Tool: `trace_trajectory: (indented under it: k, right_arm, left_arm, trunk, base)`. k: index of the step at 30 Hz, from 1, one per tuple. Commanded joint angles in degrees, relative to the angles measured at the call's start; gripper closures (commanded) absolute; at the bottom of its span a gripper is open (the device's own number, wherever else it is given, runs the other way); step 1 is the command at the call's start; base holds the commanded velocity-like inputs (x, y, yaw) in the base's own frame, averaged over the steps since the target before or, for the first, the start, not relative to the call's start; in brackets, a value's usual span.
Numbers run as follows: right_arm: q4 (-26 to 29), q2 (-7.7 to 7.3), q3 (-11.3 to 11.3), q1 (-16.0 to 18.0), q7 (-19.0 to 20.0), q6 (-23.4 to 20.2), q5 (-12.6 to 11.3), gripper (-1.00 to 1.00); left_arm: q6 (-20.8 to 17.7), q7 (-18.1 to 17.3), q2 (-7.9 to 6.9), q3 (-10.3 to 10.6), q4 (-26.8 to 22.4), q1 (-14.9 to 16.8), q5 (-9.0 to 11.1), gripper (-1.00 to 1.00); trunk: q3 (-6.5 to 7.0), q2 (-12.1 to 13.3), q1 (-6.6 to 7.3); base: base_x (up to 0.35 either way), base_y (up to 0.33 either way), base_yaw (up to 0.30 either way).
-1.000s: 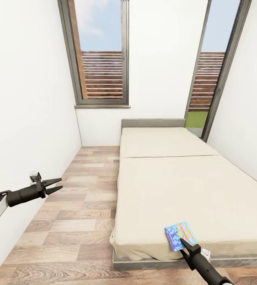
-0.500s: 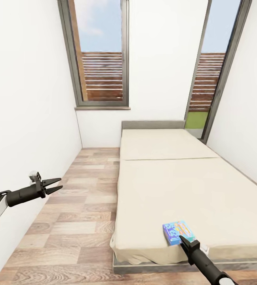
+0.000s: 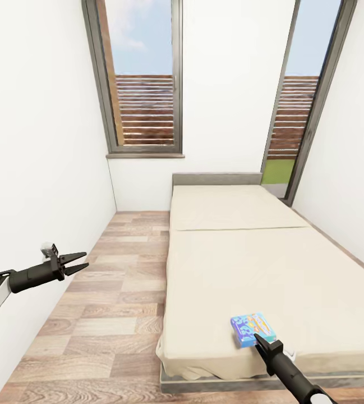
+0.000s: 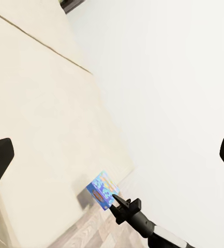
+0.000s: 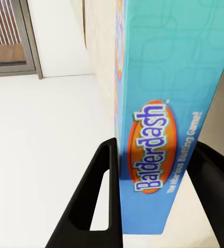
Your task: Put all the toys in the child's room - the three board games (two on the bed and one on the table), the two jigsaw puzzles on the table, and the tennis ball on the table - inside the toy box on the table in the child's room.
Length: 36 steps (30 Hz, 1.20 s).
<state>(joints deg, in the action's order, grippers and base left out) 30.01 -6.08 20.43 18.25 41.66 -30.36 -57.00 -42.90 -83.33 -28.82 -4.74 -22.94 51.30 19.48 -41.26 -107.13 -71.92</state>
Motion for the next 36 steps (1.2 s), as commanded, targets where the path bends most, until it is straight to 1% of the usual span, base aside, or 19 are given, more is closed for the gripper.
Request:
trace_trajectory:
  k: [1, 6, 11, 14, 15, 16, 17, 18, 19, 20, 22, 24, 26, 28, 29, 30, 33, 34, 36]
  right_arm:
    - [-0.04, 0.0, 0.15, 0.04, 0.0, -0.4, -0.21, 1.0]
    - [-0.04, 0.02, 0.18, 0.04, 0.03, -0.4, -0.21, 1.0]
    - [0.54, 0.36, 0.15, 0.1, -0.28, -0.72, -0.14, 1.0]
    - [0.95, 0.46, 0.14, 0.33, -0.33, -3.85, -0.06, 1.0]
    - [2.01, 0.49, 0.14, 0.38, -0.35, -5.95, -0.02, 1.0]
    - [4.22, 0.56, 0.12, 0.42, -0.58, -7.88, -0.01, 1.0]
    - [5.61, 0.61, 0.09, 0.41, -0.71, -8.67, -0.02, 1.0]
    - [8.47, 0.75, -0.14, 0.4, -1.09, -9.86, -0.02, 1.0]
    - [11.18, 0.96, -0.66, 0.43, -1.72, -10.63, -0.05, 1.0]
    - [12.59, 1.12, -1.13, 0.44, -2.25, -10.9, -0.08, 1.0]
    - [17.06, 1.55, -2.62, 0.46, -4.17, -11.53, -0.29, 1.0]
    - [21.43, 1.83, -3.53, 0.47, -6.2, -11.71, -0.45, 1.0]
    - [24.43, 2.01, -4.15, 0.47, -7.42, -11.69, -0.38, 1.0]
    - [27.21, 2.15, -5.31, 0.47, -8.17, -11.63, -0.29, 1.0]
    - [29.82, 2.18, -7.19, 0.47, -8.56, -11.79, -0.22, 1.0]
    - [30.72, 2.19, -7.96, 0.48, -8.62, -11.85, -0.22, 1.0]
    - [36.01, 2.11, -12.18, 0.39, -8.73, -12.13, -0.34, 1.0]
    - [37.29, 2.09, -13.28, 0.23, -8.57, -12.1, -0.32, 1.0]
    - [38.97, 1.92, -14.63, -0.07, -8.29, -12.15, -0.45, 1.0]
  left_arm:
    - [-0.6, -0.17, 0.0, -0.01, 0.0, 0.03, 0.03, -1.0]
    - [-0.6, -0.17, 0.0, -0.01, 0.0, 0.03, 0.0, -1.0]
    - [-0.6, -0.17, 0.0, -0.01, 0.0, 0.03, -0.01, -1.0]
    - [-0.6, -0.17, 0.0, -0.01, 0.0, 0.03, 0.0, -1.0]
    - [-0.6, -0.17, 0.0, -0.01, 0.0, 0.03, -0.02, -1.0]
    - [-0.6, -0.15, 0.0, -0.01, 0.0, 0.03, -0.03, -1.0]
    - [-0.6, -0.16, 0.0, -0.01, 0.0, 0.03, -0.04, -1.0]
    - [-0.6, -0.15, 0.0, -0.01, 0.0, 0.03, -0.04, -1.0]
    - [-0.6, -0.15, 0.0, -0.01, 0.0, 0.03, -0.05, -1.0]
    - [-0.6, -0.16, 0.0, -0.01, -0.02, 0.03, -0.05, -1.0]
    - [-0.6, -0.15, 0.0, -0.01, -0.06, 0.03, -0.05, -1.0]
    - [-0.6, -0.16, 0.02, -0.01, -0.17, 0.03, -0.05, -1.0]
    - [-0.6, -0.12, 0.02, 0.02, -0.24, 0.03, -0.06, -1.0]
    - [-0.6, -0.11, 0.02, 0.05, -0.25, 0.03, -0.06, -1.0]
    - [-0.6, -0.1, 0.01, 0.06, -0.27, 0.03, -0.06, -1.0]
    - [-0.6, -0.09, 0.01, 0.07, -0.27, 0.03, -0.06, -1.0]
    - [-0.63, -0.1, 0.0, 0.08, -0.27, 0.03, -0.06, -1.0]
    - [-0.65, -0.09, 0.0, 0.08, -0.27, 0.03, -0.06, -1.0]
    - [-0.69, -0.09, 0.05, 0.12, -0.26, 0.03, -0.06, -1.0]
  trunk:
    - [0.13, 0.39, 0.23]
    - [1.03, 2.4, 1.33]
    - [1.92, 4.4, 2.43]
    - [2.46, 5.61, 3.09]
    - [2.64, 6.01, 3.31]
    - [2.82, 6.41, 3.53]
    - [3.0, 6.81, 3.75]
    - [3.18, 7.21, 3.97]
    - [3.36, 7.61, 4.19]
    - [3.54, 8.01, 4.41]
    - [3.9, 8.81, 4.85]
    - [4.26, 9.62, 5.28]
    - [4.62, 10.42, 5.72]
    - [4.98, 11.22, 6.16]
    - [5.16, 11.62, 6.38]
    - [5.34, 12.02, 6.6]
    - [5.87, 13.23, 7.26]
    - [6.05, 13.63, 7.48]
    - [6.41, 14.43, 7.92]
  base:
    - [0.0, 0.0, 0.0]
    - [0.0, 0.0, 0.0]
    - [0.0, 0.0, 0.0]
    - [0.0, 0.0, 0.0]
    - [0.0, 0.0, 0.0]
    - [0.0, 0.0, 0.0]
    - [0.0, 0.0, 0.0]
    - [0.0, 0.0, 0.0]
    - [0.0, 0.0, 0.0]
    - [0.0, 0.0, 0.0]
    - [0.0, 0.0, 0.0]
    - [0.0, 0.0, 0.0]
    - [0.0, 0.0, 0.0]
    - [0.0, 0.0, 0.0]
    - [0.0, 0.0, 0.0]
    - [0.0, 0.0, 0.0]
    - [0.0, 0.0, 0.0]
    - [0.0, 0.0, 0.0]
    - [0.0, 0.0, 0.0]
